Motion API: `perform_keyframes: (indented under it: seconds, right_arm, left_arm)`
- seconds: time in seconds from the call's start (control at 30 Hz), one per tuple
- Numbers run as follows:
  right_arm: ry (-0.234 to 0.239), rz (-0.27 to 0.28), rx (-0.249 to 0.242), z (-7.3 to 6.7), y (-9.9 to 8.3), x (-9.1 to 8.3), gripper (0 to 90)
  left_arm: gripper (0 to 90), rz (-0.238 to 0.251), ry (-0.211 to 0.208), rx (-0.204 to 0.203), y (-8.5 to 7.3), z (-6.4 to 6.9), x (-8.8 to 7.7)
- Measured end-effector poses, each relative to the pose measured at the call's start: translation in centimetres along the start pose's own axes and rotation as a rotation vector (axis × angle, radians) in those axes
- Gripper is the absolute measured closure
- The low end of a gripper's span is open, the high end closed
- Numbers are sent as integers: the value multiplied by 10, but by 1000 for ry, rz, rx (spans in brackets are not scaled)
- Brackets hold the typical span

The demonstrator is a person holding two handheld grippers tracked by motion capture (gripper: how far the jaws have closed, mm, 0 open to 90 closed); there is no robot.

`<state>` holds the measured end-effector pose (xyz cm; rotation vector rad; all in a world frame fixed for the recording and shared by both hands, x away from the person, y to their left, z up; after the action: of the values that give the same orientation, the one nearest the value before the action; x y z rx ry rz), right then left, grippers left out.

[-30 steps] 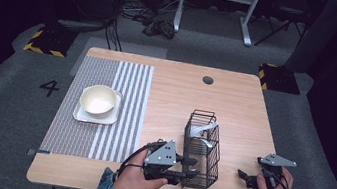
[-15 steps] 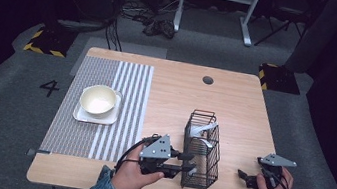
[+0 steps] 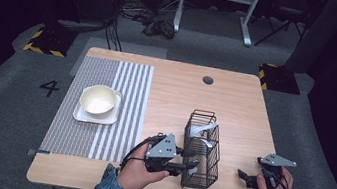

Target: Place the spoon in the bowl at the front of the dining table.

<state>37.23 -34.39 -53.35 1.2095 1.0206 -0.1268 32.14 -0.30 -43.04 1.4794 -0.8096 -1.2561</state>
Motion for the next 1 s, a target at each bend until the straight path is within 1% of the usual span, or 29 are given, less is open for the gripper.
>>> perform_keyframes:
  seconds: [0.03, 0.13, 0.23, 0.27, 0.3, 0.4, 0.47, 0.5, 0.57, 0.67, 0.8, 0.87, 0.93, 1.0]
  right_arm:
    - [0, 0, 0, 0, 0, 0, 1]
    - [0, 0, 0, 0, 0, 0, 1]
    - [0, 0, -1, 0, 0, 0, 1]
    - [0, 0, 0, 0, 0, 0, 1]
    - [0, 0, -1, 0, 0, 0, 1]
    - [0, 0, 0, 0, 0, 0, 1]
    - [0, 0, 0, 0, 0, 0, 1]
    - [0, 0, 0, 0, 0, 0, 1]
    - [0, 0, 0, 0, 0, 0, 1]
    - [0, 0, -1, 0, 0, 0, 1]
    - [1, 0, -1, 0, 0, 0, 1]
    - [1, 0, -1, 0, 0, 0, 1]
    - [1, -1, -1, 0, 0, 0, 1]
    - [1, 0, -1, 0, 0, 0, 1]
  left_arm:
    - [736, -2, -2, 6, 0, 0, 1]
    - [761, -14, -8, 24, -2, 1, 3]
    - [762, -25, -16, 40, -3, 1, 6]
    - [779, -27, -21, 44, -4, 1, 7]
    - [806, -25, -26, 39, -4, 1, 8]
    - [824, -24, -14, 43, -4, -1, 9]
    - [831, -28, 3, 39, -3, -2, 9]
    - [833, -31, 9, 28, -3, -3, 9]
    - [835, -34, 15, 22, -2, -3, 9]
    - [838, -32, 12, 15, -2, -3, 11]
    - [844, -31, 18, 11, -1, -6, 12]
    - [849, -36, 21, 17, 0, -7, 12]
    - [849, -41, 18, 8, 0, -9, 11]
    - [850, -27, 12, -7, 2, -10, 11]
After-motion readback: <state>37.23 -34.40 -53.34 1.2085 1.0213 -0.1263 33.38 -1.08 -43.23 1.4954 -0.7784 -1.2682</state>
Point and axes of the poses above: each handheld gripper's, and its own axes: x roughly forward along the jaws, y roughly out of its top, z roughly to its right, the point moved 4 cm from there along x, roughly forward along the jaws, and after that the axes turned 1 degree about x, right-handed, at the moved point
